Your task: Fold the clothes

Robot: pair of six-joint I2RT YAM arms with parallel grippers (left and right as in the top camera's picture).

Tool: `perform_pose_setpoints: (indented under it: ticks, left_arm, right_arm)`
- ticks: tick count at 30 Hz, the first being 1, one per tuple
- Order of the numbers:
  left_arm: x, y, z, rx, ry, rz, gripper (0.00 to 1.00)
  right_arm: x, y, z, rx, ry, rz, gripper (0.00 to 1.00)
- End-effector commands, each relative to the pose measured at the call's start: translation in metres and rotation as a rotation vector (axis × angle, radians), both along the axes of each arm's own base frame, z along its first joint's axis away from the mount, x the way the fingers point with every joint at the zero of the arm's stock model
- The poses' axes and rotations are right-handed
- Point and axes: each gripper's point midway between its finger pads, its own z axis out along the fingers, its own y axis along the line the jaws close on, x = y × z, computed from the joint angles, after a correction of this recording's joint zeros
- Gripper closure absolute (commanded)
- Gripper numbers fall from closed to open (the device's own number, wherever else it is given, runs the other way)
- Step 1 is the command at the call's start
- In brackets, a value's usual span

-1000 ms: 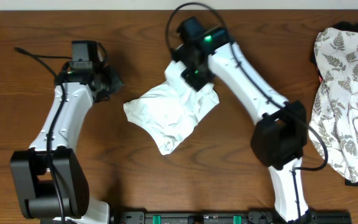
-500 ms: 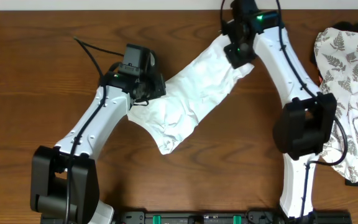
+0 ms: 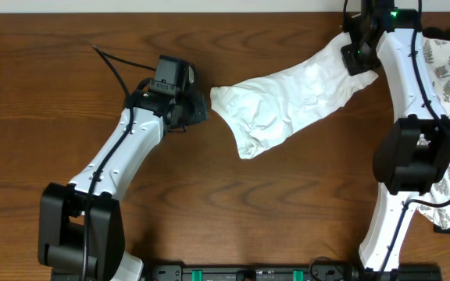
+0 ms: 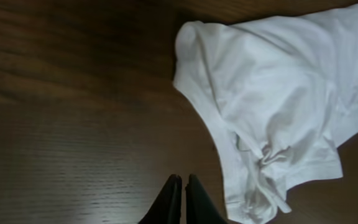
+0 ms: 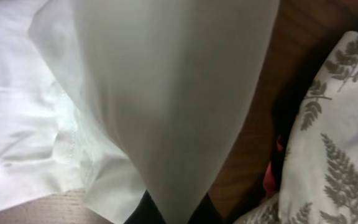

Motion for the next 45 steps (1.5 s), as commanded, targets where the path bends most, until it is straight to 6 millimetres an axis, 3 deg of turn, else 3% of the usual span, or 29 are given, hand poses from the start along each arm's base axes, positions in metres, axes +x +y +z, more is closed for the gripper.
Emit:
perform_pose_setpoints:
  ticks: [1, 5, 9, 19, 25, 36, 41, 45]
  left_arm:
    - [-0.002, 0.007, -0.009, 0.035, 0.013, 0.012, 0.93]
    - [-0.001, 0.010, -0.009, 0.050, 0.009, 0.020, 0.93]
    - [0.001, 0.019, -0.010, 0.093, -0.001, 0.040, 0.85]
    - [0.007, 0.042, -0.011, 0.107, 0.002, 0.096, 0.85]
    - [0.007, 0.052, -0.012, 0.106, 0.014, 0.120, 0.85]
    - [0.007, 0.052, -0.012, 0.106, 0.014, 0.121, 0.85]
    - [0.007, 0.052, -0.012, 0.106, 0.015, 0.121, 0.85]
    - [0.007, 0.052, -0.012, 0.106, 0.014, 0.121, 0.85]
  right_arm:
    - [0.011, 0.013, 0.032, -0.009, -0.063, 0.058, 0.99]
    - [0.006, 0.035, 0.063, 0.009, -0.086, 0.096, 0.99]
    - [-0.004, 0.077, 0.084, 0.081, -0.086, 0.180, 0.99]
    - [-0.039, 0.165, 0.067, 0.045, 0.018, 0.389, 0.99]
    - [-0.038, 0.162, 0.056, -0.039, 0.028, 0.390, 0.99]
    - [-0.021, 0.104, 0.052, -0.047, 0.026, 0.304, 0.99]
    - [-0.020, 0.087, 0.036, -0.049, 0.061, 0.315, 0.99]
    - [-0.020, 0.084, 0.021, -0.054, 0.078, 0.328, 0.99]
